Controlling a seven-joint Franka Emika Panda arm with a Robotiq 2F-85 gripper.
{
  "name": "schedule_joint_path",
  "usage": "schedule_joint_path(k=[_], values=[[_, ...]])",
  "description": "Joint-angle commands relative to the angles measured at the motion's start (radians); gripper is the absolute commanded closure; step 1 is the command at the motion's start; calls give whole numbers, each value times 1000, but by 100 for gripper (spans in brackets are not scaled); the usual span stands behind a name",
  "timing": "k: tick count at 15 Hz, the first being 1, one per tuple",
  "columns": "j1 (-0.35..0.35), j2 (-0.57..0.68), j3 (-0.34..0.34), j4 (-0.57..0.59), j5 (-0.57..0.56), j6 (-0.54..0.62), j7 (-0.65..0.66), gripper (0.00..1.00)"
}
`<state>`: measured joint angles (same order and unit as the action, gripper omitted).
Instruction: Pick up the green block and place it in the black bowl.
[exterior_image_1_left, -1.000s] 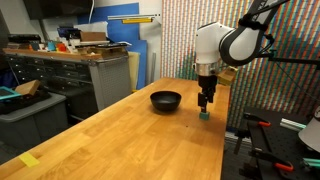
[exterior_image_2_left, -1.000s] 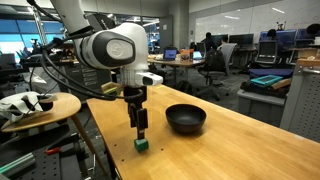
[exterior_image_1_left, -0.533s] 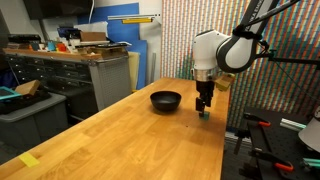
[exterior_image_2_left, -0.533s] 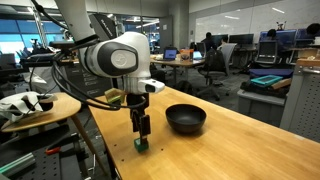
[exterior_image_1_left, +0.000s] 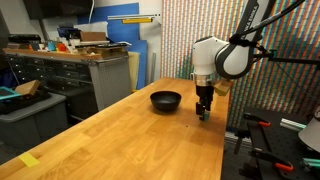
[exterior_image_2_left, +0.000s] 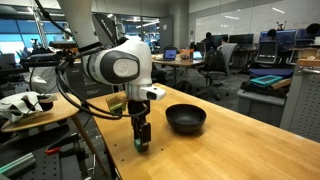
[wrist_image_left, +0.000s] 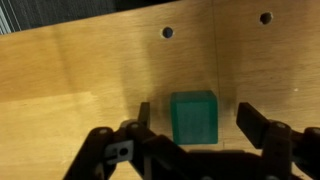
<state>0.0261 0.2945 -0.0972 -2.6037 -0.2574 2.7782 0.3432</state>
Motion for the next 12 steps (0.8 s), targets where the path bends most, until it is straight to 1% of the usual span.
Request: schedule_joint_path(k=[1, 3, 6, 7, 12], values=[[33, 26, -29, 19, 13, 23, -16, 42], [37, 29, -28, 20, 17, 22, -20, 58], [39, 18, -12, 14, 40, 15, -37, 80], [34, 8, -6, 11, 49, 10, -48, 81], [42, -21, -4, 5, 63, -20, -59, 81]])
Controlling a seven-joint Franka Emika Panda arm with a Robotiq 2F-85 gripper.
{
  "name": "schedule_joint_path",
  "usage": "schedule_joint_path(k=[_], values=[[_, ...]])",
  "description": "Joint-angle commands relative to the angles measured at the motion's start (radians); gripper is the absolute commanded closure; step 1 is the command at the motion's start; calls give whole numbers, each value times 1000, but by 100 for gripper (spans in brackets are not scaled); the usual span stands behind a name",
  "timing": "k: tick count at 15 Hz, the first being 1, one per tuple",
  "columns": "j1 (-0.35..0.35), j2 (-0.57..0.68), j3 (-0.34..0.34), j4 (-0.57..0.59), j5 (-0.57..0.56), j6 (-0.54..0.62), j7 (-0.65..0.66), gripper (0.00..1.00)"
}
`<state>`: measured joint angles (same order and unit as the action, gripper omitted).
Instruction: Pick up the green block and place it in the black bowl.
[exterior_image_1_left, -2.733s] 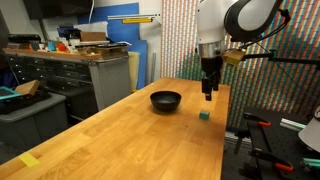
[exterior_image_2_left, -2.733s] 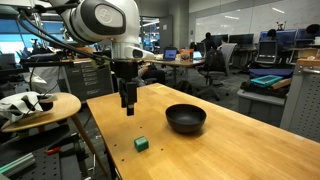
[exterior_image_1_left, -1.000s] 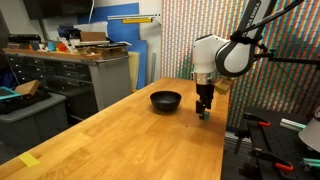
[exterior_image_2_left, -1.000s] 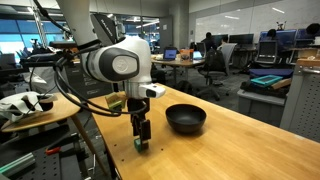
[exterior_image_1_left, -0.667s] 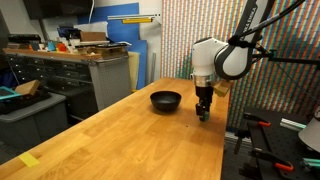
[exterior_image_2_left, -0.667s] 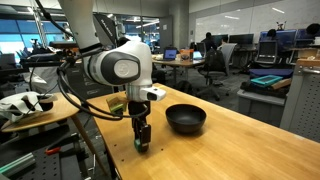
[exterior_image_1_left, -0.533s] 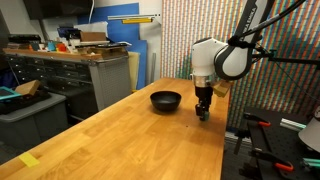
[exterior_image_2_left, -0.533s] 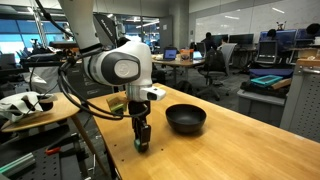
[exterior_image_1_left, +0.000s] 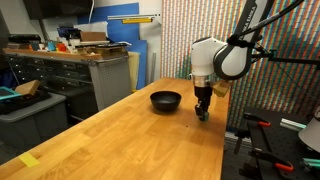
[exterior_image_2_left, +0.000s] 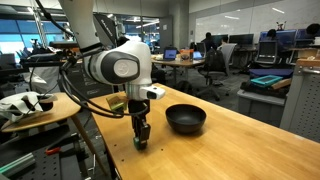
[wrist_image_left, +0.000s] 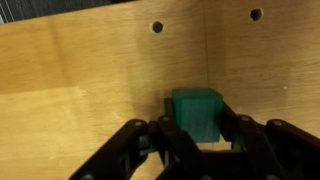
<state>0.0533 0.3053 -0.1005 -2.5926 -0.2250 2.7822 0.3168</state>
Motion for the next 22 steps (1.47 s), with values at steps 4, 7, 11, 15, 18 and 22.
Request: schedule_joint_path(k=[4, 7, 11, 15, 18, 22], values=[[23, -94, 9, -12, 37, -90, -41, 81], [27, -164, 13, -1, 24, -180, -37, 81], [10, -238, 41, 59, 28, -319, -66, 81], [-1, -247, 58, 163, 32, -426, -104, 81], [-9, -211, 59, 254, 35, -472, -130, 81], [-24, -144, 52, 371, 33, -498, -159, 81]])
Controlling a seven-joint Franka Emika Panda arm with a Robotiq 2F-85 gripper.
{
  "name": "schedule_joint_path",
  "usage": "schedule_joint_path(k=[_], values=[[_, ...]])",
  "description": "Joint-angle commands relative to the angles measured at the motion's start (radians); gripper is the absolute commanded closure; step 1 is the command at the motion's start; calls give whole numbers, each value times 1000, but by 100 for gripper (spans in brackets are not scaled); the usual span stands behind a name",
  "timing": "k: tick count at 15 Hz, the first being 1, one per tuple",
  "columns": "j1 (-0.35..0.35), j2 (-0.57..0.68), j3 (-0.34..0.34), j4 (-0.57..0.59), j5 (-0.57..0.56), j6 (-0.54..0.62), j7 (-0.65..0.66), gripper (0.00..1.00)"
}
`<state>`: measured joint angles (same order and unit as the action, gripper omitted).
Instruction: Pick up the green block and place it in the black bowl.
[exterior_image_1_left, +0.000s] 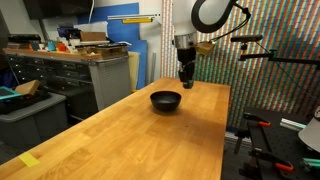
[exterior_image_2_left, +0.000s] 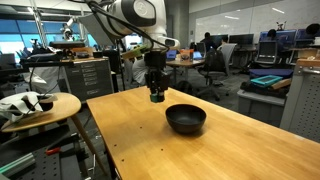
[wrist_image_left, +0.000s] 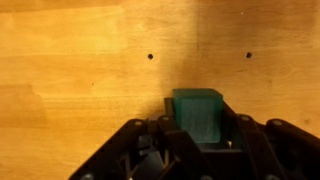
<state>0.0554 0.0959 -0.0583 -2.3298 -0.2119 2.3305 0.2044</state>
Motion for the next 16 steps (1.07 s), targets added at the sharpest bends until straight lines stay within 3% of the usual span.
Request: schedule_joint_path(k=[1, 16], values=[[-30, 87, 9, 137, 23, -49, -55, 81], [-47, 446, -9, 450, 24, 11, -89, 81]])
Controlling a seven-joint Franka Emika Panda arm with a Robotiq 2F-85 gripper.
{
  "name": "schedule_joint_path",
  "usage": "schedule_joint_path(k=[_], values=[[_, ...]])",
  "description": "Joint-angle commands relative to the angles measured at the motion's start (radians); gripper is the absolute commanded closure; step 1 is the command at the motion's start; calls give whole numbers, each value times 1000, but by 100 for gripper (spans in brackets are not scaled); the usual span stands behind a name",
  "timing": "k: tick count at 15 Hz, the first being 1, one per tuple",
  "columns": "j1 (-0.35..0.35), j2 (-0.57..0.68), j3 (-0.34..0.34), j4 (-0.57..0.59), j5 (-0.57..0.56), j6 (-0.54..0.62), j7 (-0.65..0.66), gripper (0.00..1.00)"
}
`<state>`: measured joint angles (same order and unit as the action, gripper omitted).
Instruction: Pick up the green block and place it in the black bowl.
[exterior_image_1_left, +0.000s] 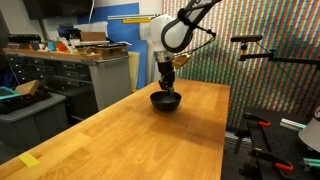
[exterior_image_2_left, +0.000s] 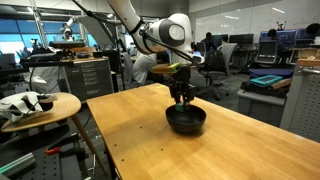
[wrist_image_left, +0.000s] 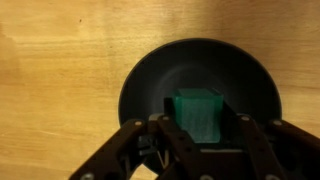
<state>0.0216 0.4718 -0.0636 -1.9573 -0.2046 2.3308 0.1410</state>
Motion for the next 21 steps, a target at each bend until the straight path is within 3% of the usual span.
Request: schedule_joint_path(k=[1, 6, 13, 14, 15, 19, 21], values=[[-16, 88, -5, 91, 19, 16, -26, 81], [-45, 156, 1, 139, 58, 61, -33, 81], [-94, 191, 38, 176, 207, 105, -72, 81], [-95, 190, 39, 178, 218, 102, -75, 35], [-97, 187, 40, 177, 229, 101, -78, 32], [-98, 155, 51, 159, 263, 80, -88, 2], [-95, 126, 62, 135, 279, 69, -91, 0]])
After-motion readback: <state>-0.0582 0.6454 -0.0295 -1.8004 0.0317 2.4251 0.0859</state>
